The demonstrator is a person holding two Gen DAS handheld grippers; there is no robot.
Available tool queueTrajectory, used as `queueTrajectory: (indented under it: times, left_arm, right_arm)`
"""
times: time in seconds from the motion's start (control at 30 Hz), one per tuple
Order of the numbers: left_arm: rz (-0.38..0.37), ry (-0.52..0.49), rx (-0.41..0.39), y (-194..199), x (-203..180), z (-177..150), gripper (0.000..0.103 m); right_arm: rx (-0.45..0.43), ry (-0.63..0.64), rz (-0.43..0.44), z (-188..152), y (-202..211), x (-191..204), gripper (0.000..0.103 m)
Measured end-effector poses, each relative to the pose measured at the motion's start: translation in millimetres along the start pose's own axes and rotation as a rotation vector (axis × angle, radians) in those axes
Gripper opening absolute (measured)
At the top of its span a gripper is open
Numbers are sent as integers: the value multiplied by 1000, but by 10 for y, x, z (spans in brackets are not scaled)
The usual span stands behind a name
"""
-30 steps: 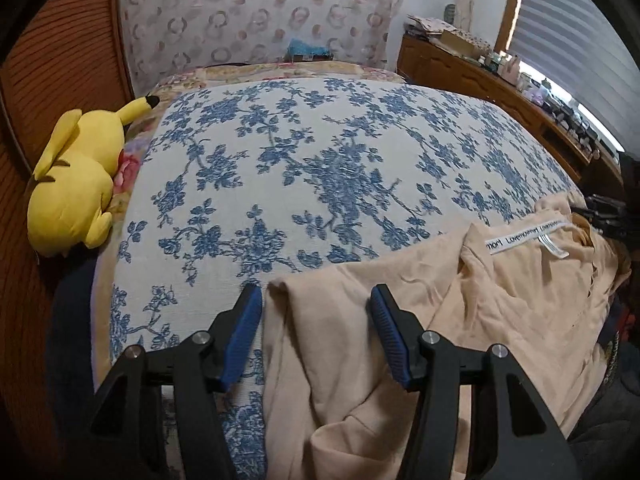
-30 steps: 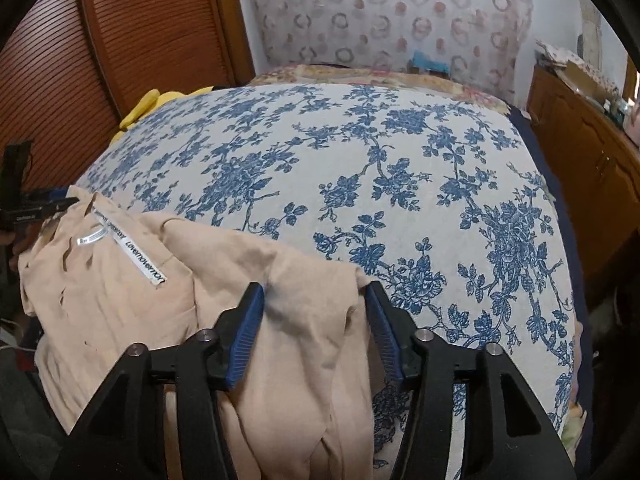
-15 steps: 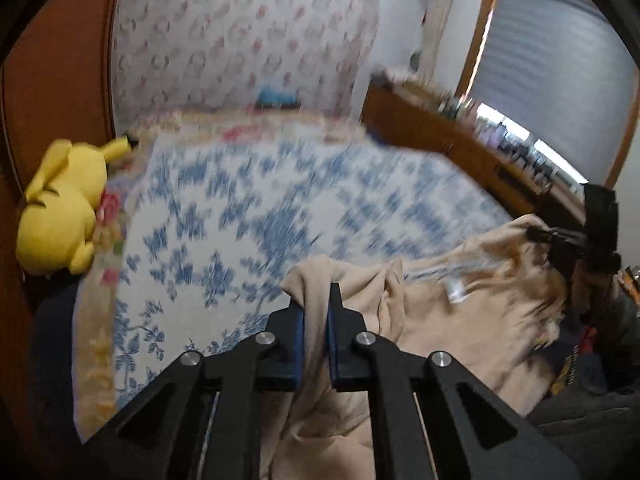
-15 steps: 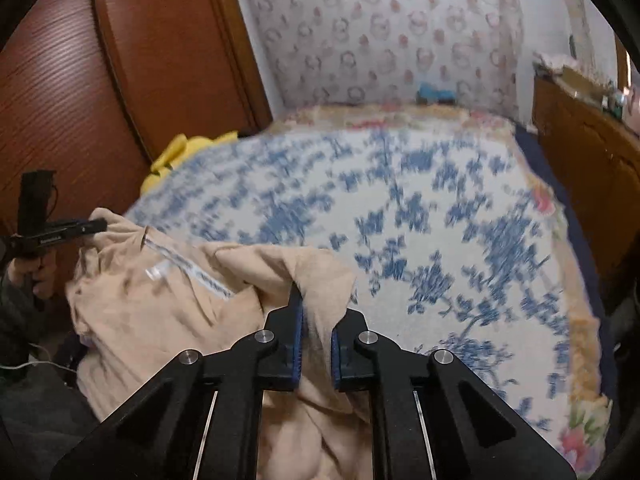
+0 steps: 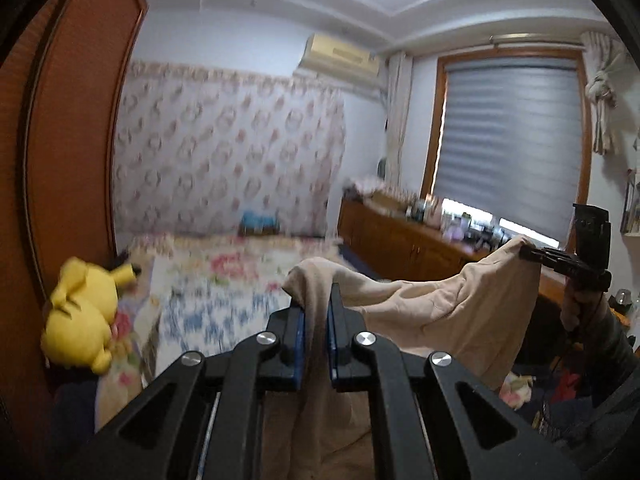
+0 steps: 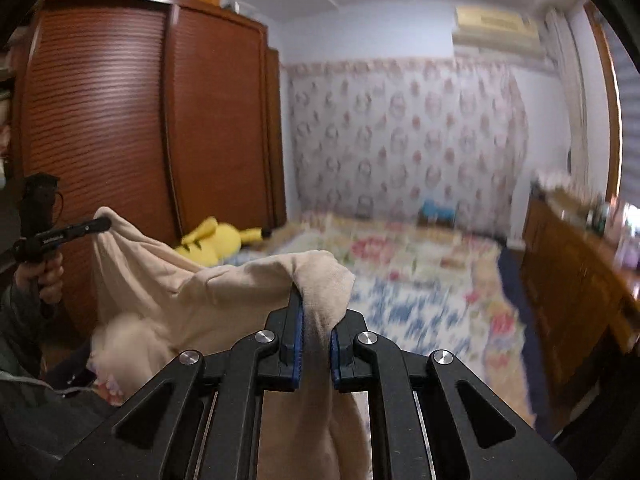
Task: Fold small clothes
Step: 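Lift the peach T-shirt up off the bed with both tools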
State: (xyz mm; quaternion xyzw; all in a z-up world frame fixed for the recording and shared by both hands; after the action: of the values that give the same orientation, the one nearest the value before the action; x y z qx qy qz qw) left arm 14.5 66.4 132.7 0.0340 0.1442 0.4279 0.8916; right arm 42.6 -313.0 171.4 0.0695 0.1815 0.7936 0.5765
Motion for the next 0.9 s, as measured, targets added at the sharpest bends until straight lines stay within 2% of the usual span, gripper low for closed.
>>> queueTrajectory:
  times: [0.13, 0.23, 0.4, 0.5, 0.6, 0.7, 0.8, 0.9]
  left_arm:
    - [26, -67, -58, 154, -56, 413, 6]
    - [61, -107, -95, 219, -15, 730, 6]
    - [98, -140, -132, 189, 127, 1137, 6]
    - [139, -160, -119, 28, 308, 1340, 6]
    - [160, -149, -74, -249, 538, 1379, 6]
    - [197, -128, -5, -698, 922, 1253, 8]
    - [209, -118, 94, -1361, 1393, 911, 10]
    - [223, -88, 195, -2059, 1943, 451, 16]
  right_arm:
    - [-129, 53, -42, 556, 422, -14, 7]
    - [-180, 76, -71, 858, 584, -47, 7]
    - [-222, 113, -116, 1312, 620, -152, 7]
    - [-229, 130, -131, 1570, 519, -229, 7]
    - [-204, 155, -161, 1752, 277, -312, 7]
    - [-148, 181, -196, 1774, -227, -415, 7]
    - [-67, 234, -226, 1595, -925, -496, 8]
    - [55, 299, -240, 1170, -1866, -569, 8]
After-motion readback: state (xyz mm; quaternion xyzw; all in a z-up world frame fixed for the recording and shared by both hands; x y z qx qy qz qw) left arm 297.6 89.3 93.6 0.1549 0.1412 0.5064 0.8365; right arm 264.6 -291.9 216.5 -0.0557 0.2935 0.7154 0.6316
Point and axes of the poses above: each gripper's, at about its wrist camera, not at the fingertips, and y roughly against the way its jaws point, x to its left, z to its top, the point moved 9 cm from there along -y, roughly the way its jaws point, and after that the axes turned 15 degrees about -z, right-handed, at the moved point
